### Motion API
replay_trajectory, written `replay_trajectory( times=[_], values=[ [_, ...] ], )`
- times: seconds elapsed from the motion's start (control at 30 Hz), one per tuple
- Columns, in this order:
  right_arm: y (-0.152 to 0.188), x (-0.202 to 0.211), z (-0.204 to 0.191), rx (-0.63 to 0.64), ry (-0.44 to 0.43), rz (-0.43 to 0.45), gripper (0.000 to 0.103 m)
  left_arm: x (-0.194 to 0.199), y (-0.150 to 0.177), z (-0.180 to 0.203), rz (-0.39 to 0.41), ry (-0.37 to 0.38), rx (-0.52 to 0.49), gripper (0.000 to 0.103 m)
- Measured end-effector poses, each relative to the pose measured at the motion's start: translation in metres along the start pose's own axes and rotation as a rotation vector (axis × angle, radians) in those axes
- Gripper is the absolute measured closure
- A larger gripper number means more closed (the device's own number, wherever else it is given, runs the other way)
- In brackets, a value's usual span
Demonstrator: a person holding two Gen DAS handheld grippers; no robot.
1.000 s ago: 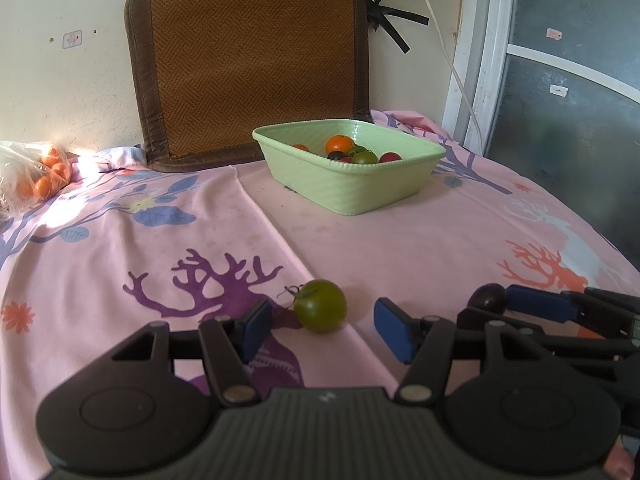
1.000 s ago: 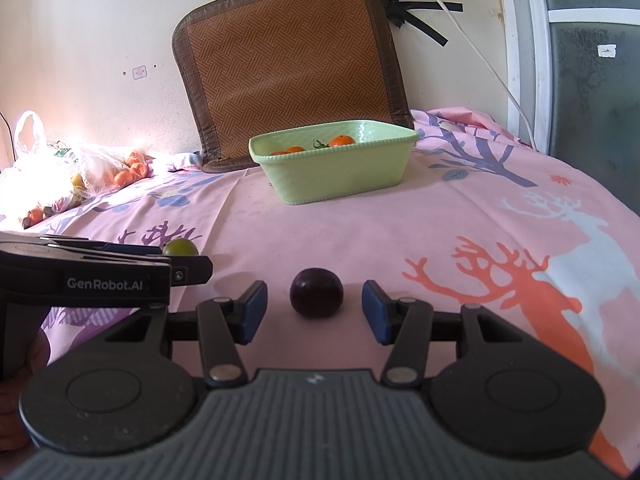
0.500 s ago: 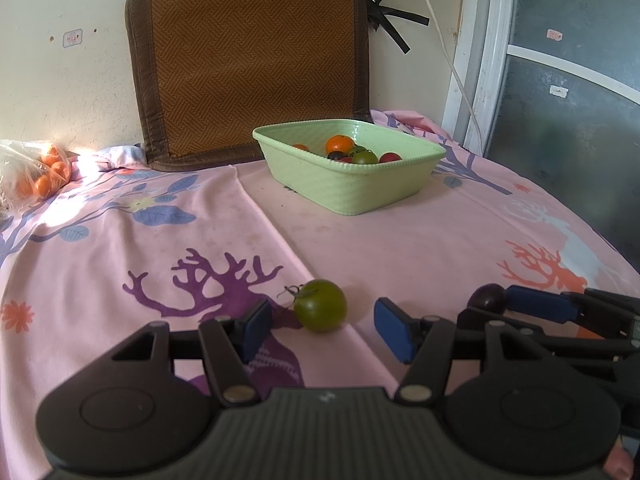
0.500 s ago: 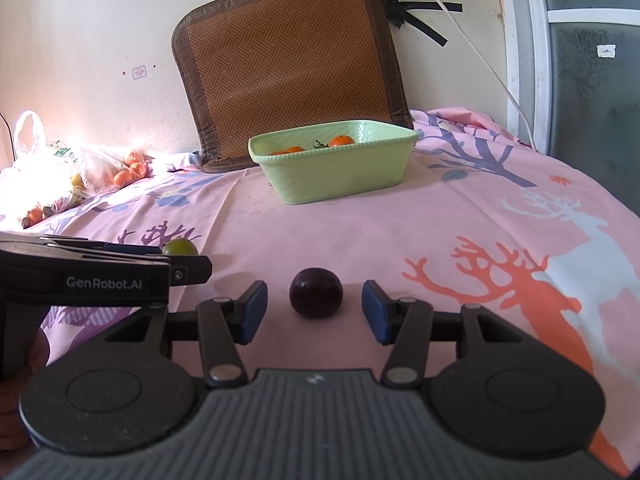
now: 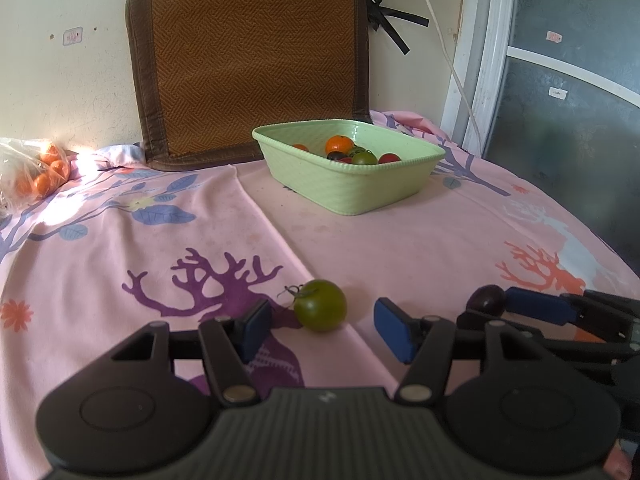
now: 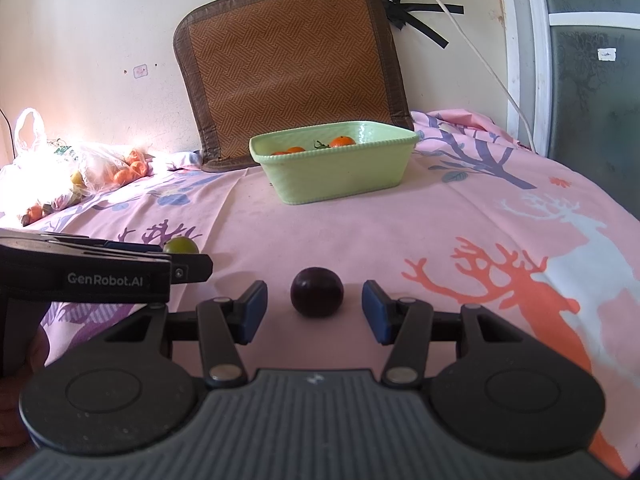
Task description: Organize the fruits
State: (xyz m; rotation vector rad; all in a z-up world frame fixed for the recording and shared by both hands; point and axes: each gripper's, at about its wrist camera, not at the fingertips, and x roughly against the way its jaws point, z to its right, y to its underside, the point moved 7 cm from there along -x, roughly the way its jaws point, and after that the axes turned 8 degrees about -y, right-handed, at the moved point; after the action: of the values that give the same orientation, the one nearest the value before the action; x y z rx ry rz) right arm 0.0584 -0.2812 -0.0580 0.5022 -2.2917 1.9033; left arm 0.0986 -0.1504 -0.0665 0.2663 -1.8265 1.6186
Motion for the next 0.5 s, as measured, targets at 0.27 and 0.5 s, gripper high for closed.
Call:
replay_trajectory(
  times=[0.27,0.5],
  values=[
    [0.0006,0.001,-0.0015,0.003,0.004,0.001,0.048,0.0012,0.0003,-0.0004,0.002,0.004,0.0,0.045],
    [0.0009,0.0003,-0.002,0.008,0.0,0.001,0.048,0.0004,0.0006,0.0015,-0.002,-0.002,-0.011,0.053]
  ],
)
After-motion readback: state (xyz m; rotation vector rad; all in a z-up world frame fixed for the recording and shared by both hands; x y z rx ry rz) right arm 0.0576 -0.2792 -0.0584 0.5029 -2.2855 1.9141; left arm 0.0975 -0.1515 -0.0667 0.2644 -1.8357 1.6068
